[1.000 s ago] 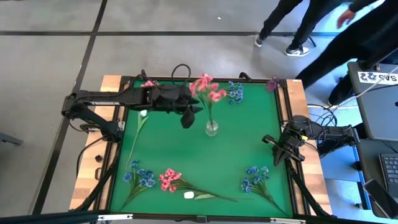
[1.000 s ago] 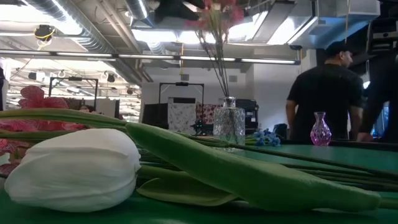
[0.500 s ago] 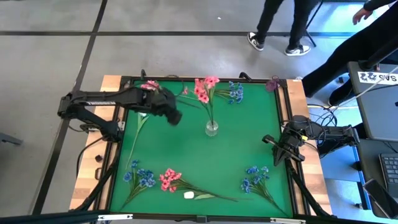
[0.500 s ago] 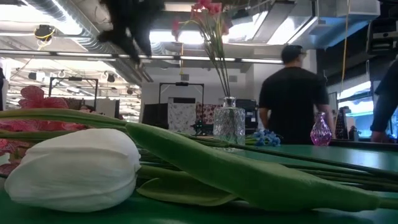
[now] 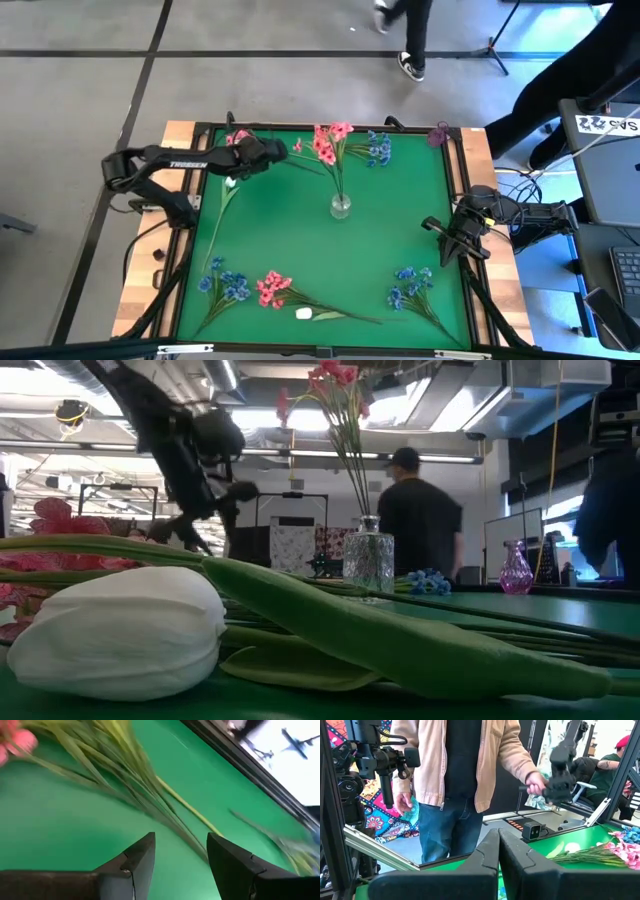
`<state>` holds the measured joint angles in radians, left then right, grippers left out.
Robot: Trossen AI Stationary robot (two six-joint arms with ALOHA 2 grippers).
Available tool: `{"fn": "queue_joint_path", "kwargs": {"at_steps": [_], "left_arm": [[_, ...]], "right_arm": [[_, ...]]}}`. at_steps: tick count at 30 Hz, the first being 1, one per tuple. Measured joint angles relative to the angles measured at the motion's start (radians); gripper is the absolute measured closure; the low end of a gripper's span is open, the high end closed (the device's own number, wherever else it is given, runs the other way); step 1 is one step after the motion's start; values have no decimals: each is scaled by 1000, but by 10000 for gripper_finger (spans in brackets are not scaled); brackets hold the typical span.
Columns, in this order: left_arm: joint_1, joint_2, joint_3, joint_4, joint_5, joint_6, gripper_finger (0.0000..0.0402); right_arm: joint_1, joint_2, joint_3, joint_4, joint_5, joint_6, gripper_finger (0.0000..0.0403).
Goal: Sort flowers into vase by color
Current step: Put the top pink flowers into the transparent vase
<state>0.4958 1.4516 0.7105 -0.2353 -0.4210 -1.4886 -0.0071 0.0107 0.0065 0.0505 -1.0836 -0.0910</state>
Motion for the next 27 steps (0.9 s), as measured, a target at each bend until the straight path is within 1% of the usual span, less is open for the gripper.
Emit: {"fn": "queue_joint_path", "kwargs": {"at_steps": [5,9,16,18,21,24,27], "left_arm": [[80,105,21,5,36,-16,230],[115,171,34,23,69,-31,230],[140,230,63,31,67,-135,231],[139,232,63,27,60,-181,238],[139,233,62,15,49,-247,272],[150,234,62,-13,59,-321,327],[151,234,62,-41,70,-355,383]], "right_arm": [[0,0,0,0,0,0,395],[0,0,0,0,0,0,395],[0,0,0,0,0,0,395],[0,0,0,0,0,0,395],[0,0,0,0,0,0,395],[0,0,0,0,0,0,395],[0,0,0,0,0,0,395]]}}
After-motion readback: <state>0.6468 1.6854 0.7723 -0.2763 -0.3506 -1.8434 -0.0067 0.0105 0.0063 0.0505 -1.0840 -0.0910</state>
